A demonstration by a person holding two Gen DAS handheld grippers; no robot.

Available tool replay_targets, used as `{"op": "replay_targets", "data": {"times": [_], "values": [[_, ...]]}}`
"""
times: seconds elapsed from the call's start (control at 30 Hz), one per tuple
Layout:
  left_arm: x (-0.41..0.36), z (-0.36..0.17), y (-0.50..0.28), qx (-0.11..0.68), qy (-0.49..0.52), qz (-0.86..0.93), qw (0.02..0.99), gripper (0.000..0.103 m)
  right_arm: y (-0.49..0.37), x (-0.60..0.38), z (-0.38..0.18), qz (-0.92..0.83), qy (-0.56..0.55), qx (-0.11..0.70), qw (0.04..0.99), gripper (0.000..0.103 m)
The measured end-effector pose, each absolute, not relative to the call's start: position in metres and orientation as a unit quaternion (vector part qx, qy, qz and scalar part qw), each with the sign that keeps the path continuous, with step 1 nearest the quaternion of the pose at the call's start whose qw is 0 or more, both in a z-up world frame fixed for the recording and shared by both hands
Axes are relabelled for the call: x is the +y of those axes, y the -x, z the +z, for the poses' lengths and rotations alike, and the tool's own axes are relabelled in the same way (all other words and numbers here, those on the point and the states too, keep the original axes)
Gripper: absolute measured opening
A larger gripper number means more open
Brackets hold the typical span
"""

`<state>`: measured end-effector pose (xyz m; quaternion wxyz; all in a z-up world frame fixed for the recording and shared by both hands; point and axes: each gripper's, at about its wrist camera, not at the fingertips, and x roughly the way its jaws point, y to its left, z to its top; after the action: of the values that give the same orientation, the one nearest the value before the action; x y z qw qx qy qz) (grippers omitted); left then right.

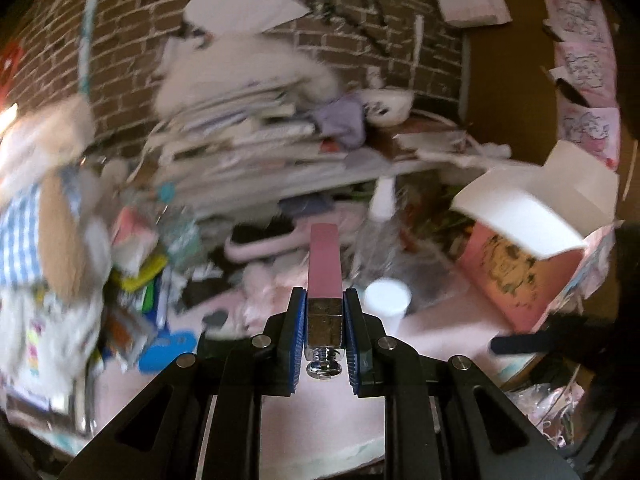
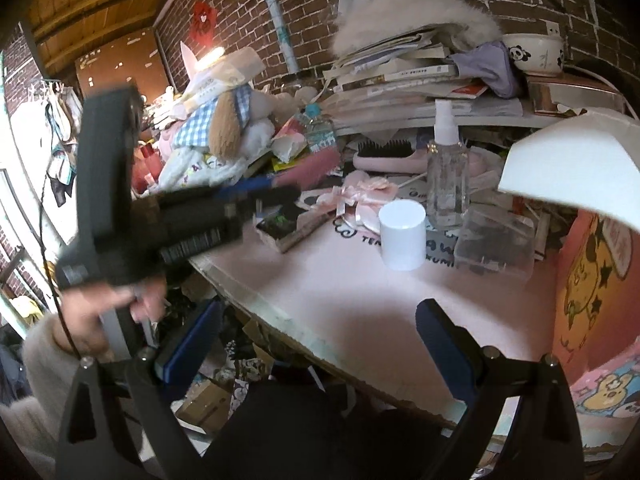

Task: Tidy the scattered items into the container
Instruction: 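Carry the pink lipstick with the left gripper into the white box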

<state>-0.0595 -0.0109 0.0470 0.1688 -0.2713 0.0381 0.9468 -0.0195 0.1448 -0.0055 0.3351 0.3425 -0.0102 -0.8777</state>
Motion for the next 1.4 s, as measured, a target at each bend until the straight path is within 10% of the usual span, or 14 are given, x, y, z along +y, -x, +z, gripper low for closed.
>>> {"op": "replay_targets", "data": {"times": [0.7, 1.4], "values": [[0.148, 0.115, 0.097, 0.13, 0.295, 0.866, 0.381, 0.013, 0.017, 0.169, -0.026, -0.887, -0.339, -0.03, 0.313, 0.097], [0.249, 0.083, 0.116, 0.239, 0.356, 0.811, 0.397, 0.013, 0.018, 0.177, -0.028, -0.885, -0.339, -0.04, 0.316, 0.097]]}}
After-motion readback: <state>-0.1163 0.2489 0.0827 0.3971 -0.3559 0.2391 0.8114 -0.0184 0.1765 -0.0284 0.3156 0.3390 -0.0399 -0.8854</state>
